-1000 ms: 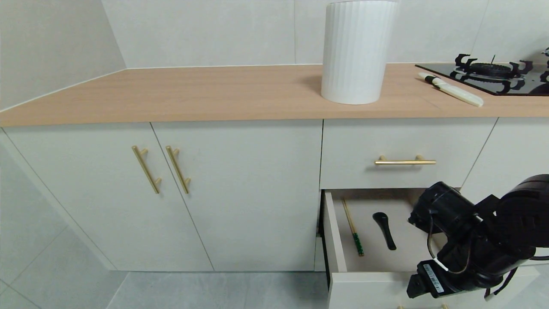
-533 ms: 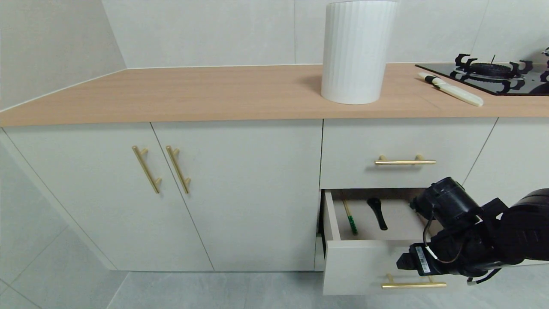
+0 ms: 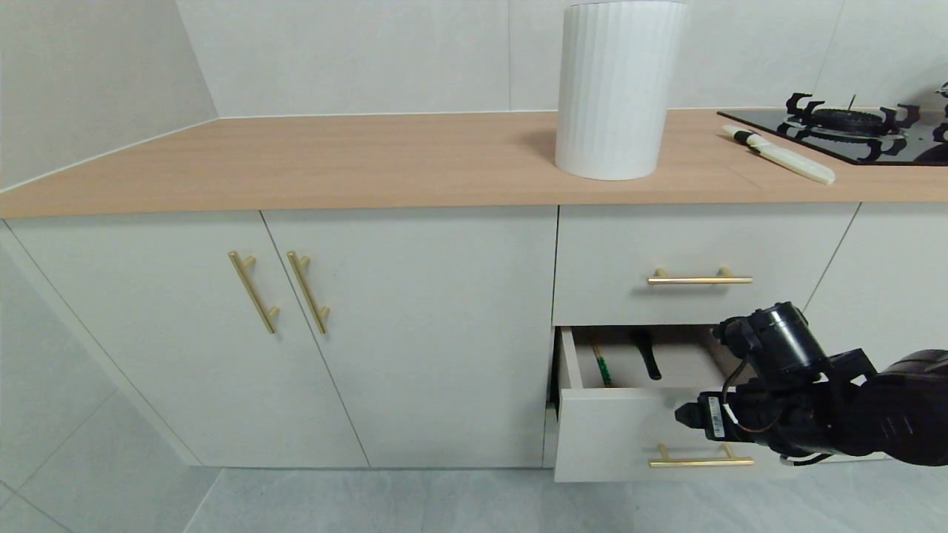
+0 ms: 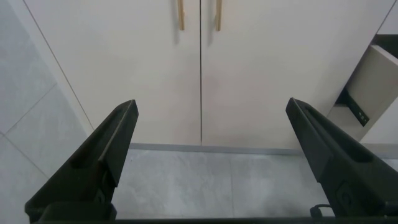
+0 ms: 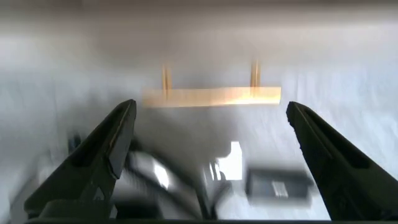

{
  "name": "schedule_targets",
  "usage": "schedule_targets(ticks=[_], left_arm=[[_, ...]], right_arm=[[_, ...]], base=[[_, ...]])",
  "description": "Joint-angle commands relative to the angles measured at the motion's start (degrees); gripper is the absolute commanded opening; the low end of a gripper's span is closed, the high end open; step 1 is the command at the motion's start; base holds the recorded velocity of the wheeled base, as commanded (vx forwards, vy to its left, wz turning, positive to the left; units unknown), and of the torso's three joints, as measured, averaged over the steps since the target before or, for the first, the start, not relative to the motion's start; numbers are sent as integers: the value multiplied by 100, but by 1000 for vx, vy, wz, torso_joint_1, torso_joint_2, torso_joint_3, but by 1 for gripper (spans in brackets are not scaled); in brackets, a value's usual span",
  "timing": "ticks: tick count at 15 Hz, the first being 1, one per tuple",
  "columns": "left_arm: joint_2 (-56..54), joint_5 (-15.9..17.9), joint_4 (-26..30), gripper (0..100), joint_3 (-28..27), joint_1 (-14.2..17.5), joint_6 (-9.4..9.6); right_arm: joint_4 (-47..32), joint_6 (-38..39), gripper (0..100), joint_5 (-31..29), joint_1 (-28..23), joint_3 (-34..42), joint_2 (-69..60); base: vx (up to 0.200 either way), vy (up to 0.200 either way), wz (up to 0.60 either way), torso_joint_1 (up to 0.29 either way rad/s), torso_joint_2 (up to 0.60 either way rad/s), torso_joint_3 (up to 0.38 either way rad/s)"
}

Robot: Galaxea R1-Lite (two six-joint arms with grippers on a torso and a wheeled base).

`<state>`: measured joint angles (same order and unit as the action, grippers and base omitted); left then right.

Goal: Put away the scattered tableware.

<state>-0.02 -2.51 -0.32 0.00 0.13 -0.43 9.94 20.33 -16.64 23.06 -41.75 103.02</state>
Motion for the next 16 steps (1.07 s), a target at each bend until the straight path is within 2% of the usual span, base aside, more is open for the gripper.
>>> schedule_targets(ticks=[1, 6, 9, 12, 16], left_arm=[[2, -4, -3, 100, 0, 4, -1], [2, -4, -3, 100, 0, 4, -1], [2, -4, -3, 100, 0, 4, -1], [2, -4, -3, 100, 0, 4, -1], [2, 5, -3, 100, 0, 4, -1]], right_arm=[[307, -29, 100, -23, -109, 132, 297], [1142, -144, 100, -23, -452, 176, 702], [1872, -135, 100, -32, -513, 317, 965], [3005, -153, 100, -41, -505, 607, 1317], [3893, -205, 100, -85, -522, 704, 1668]], base=[[0, 0, 0, 0, 0, 0], [0, 0, 0, 0, 0, 0], [0, 0, 0, 0, 0, 0], [0, 0, 0, 0, 0, 0], [0, 0, 0, 0, 0, 0]])
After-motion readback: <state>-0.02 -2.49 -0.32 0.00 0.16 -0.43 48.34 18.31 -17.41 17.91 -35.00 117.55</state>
